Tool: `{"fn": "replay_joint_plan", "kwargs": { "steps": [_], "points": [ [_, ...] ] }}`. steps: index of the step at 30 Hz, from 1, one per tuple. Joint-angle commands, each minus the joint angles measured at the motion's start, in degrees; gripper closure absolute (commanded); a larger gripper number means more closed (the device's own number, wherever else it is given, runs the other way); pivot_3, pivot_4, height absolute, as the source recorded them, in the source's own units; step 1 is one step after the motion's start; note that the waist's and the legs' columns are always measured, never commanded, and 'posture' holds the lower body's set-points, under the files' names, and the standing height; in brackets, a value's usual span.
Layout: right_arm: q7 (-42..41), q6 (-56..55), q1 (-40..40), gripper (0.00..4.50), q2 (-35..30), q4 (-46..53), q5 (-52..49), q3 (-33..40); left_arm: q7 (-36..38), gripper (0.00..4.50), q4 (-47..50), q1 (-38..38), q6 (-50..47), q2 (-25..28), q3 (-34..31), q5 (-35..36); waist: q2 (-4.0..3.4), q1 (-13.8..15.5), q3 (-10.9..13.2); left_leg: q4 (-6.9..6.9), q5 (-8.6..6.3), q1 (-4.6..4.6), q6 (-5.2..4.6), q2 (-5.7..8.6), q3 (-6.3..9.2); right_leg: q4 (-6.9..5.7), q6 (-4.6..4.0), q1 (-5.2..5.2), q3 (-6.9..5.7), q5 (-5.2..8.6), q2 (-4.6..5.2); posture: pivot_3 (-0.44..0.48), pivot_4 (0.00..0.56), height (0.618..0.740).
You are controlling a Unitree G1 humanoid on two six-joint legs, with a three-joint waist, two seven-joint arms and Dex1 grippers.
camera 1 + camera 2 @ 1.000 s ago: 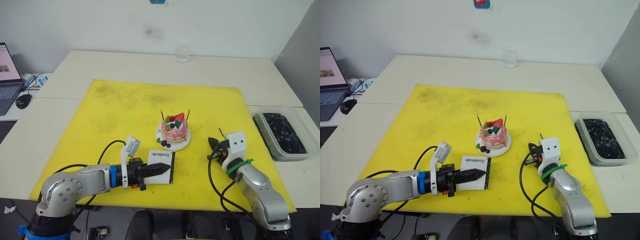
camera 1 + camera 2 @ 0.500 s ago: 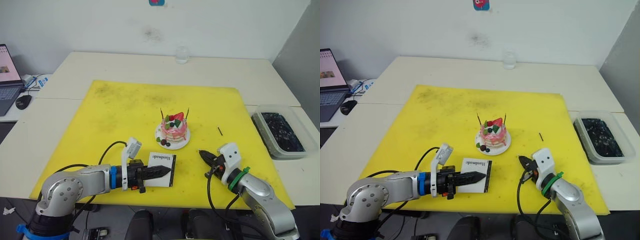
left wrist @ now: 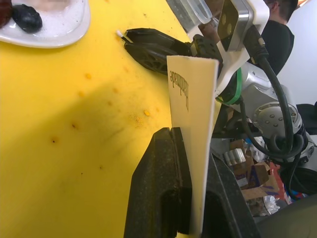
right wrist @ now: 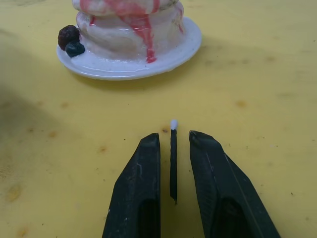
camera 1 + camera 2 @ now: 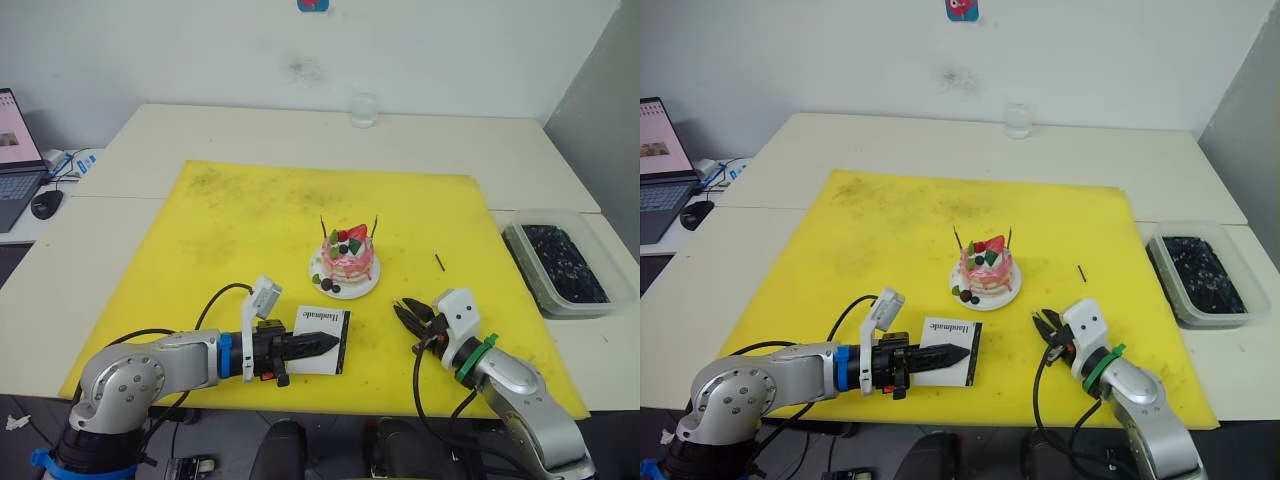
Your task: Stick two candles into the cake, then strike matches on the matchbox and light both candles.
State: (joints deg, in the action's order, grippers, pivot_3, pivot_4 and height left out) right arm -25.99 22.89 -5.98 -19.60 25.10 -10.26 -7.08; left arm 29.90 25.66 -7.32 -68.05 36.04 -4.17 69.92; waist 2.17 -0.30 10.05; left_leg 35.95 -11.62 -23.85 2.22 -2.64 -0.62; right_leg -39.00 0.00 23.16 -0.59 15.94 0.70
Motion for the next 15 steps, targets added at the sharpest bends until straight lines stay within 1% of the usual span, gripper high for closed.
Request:
{"fn": "replay_joint_plan", "kwargs": {
  "steps": [1, 6, 15],
  "points": [
    [0.30, -0.78, 1.13, 3.55, 0.39, -1.24, 0.35, -0.26, 1.27, 4.50, -0.08, -0.95, 0.99, 0.09, -0.07, -0.21, 0.00, 0.00, 0.00, 0.00, 0.00, 0.00, 0.00, 0.00, 0.00, 0.00, 0.00, 0.00, 0.00, -0.01, 0.00, 0.000, 0.150, 0.740],
    [0.81, -0.80, 0.70, 3.55, 0.74, -1.99, 0.70, -0.13, 1.48, 4.50, 0.22, -0.66, 1.03, -0.16, 0.09, -0.63, 0.01, 0.00, -0.01, 0.01, 0.00, 0.00, 0.00, -0.01, -0.01, 0.00, -0.01, 0.00, 0.02, -0.02, 0.00, 0.000, 0.150, 0.740],
    [0.90, -1.10, -3.24, 3.55, 0.07, 1.15, 0.15, 0.15, 1.15, 4.50, 1.33, 0.53, 1.06, -0.32, -0.12, -0.42, 0.01, 0.15, -0.01, 0.00, 0.00, -0.02, 0.00, 0.00, 0.00, 0.03, -0.02, -0.02, 0.01, 0.00, 0.01, 0.000, 0.150, 0.740]
  ]
}}
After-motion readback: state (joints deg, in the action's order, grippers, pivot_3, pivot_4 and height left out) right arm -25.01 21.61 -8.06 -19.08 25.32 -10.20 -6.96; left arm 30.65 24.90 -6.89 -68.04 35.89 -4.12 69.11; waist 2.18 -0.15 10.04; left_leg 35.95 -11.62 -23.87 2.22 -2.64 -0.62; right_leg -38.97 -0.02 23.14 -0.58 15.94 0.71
